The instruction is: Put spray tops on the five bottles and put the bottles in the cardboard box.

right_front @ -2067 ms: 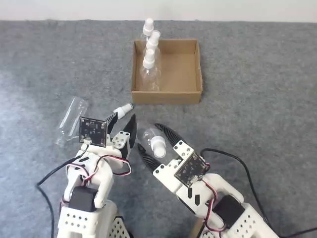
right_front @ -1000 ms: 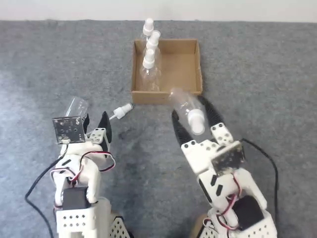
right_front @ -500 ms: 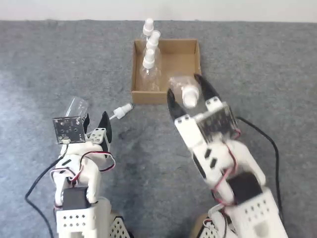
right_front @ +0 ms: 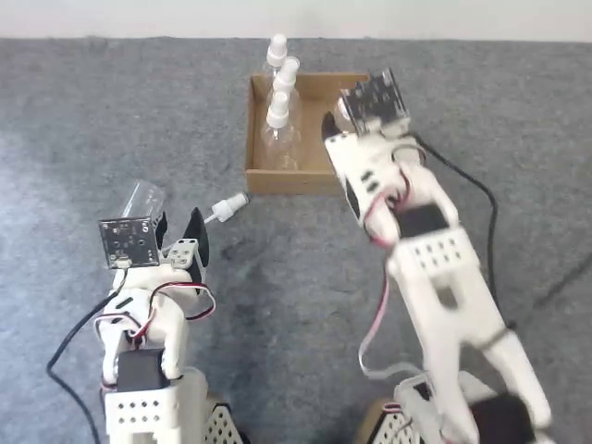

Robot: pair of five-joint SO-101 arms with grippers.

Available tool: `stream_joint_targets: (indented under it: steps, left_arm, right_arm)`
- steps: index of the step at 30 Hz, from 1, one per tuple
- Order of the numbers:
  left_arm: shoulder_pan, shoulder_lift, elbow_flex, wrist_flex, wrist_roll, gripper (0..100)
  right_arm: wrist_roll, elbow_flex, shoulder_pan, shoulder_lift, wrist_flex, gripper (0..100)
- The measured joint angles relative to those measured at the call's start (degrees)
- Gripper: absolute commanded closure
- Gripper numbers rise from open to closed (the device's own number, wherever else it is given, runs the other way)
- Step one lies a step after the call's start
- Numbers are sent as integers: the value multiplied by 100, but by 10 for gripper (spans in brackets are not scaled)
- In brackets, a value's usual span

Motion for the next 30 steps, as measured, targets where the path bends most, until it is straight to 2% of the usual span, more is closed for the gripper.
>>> stream_joint_targets:
  steps: [11, 17, 25, 30]
  left_arm:
    - [0, 0, 0, 0, 0, 840]
    - [0, 0, 0, 0, 0, 840]
    - [0, 0, 0, 0, 0, 840]
    - [0, 0, 0, 0, 0, 840]
  right_arm:
    - [0, -1916, 35, 2382, 0, 884]
    - [-343, -2637, 44, 3059, 0, 884]
    - [-404, -3314, 220, 3771, 9, 884]
    - [-730, -4123, 413, 4413, 536, 884]
